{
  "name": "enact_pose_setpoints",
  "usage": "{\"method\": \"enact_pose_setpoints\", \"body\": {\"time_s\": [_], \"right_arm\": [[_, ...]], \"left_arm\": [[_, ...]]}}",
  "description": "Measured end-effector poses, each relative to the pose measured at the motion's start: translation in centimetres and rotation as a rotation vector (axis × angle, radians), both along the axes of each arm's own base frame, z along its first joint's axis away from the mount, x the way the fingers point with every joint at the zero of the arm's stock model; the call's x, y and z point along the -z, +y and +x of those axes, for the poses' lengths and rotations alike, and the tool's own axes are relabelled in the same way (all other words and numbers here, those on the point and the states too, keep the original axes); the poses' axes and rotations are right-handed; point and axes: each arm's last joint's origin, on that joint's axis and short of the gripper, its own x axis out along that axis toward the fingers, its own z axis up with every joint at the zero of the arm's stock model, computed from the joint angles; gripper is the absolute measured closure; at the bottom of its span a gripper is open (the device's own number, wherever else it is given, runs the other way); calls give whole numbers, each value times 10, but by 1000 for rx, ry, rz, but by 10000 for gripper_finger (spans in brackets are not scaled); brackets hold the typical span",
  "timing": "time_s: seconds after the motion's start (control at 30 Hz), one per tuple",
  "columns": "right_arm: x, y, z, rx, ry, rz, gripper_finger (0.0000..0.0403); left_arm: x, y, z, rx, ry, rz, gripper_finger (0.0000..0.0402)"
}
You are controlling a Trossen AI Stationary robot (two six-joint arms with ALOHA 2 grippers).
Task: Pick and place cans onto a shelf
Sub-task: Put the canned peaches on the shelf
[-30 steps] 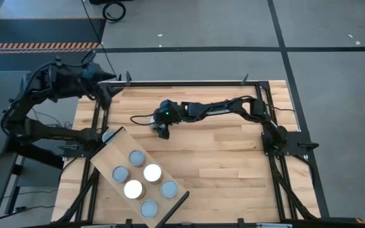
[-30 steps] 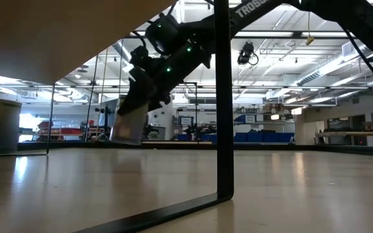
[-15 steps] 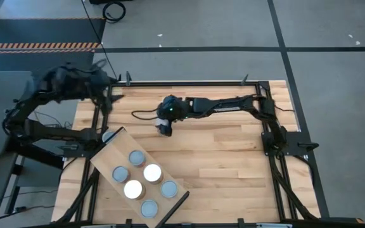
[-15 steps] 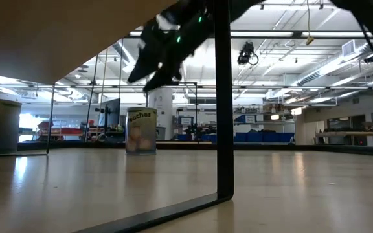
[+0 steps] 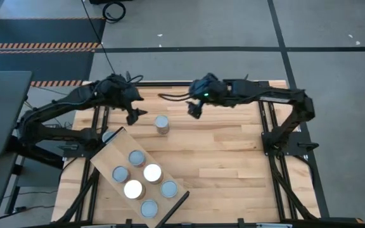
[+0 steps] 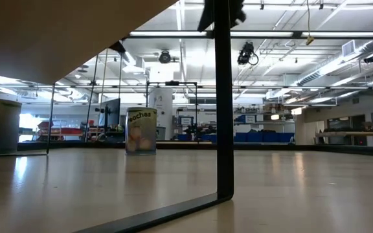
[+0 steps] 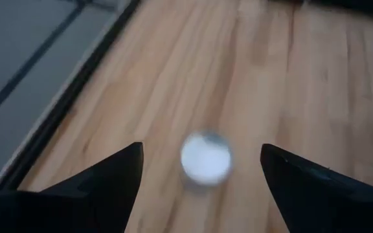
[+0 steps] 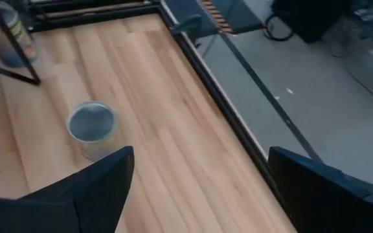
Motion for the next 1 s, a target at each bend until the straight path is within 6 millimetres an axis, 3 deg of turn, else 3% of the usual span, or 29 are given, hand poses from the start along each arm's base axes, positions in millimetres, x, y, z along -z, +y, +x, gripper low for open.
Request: {"method": "enact_pose_setpoints", "body": {"time_s": [0.17, 0.33, 0.67, 1.0], "right_arm": [[-15, 1, -24, 28, 6, -10, 40], [-17, 2, -37, 39, 57, 0, 40], [-8, 3, -52, 61, 224, 24, 39], [-6, 3, -56, 48, 280, 22, 38]], "left_arm": [[36, 9, 13, 55, -50, 24, 88], [68, 8, 27, 50, 59, -5, 102], [110, 17, 53, 99, 251, -25, 48], [122, 5, 67, 242, 294, 39, 44]]}}
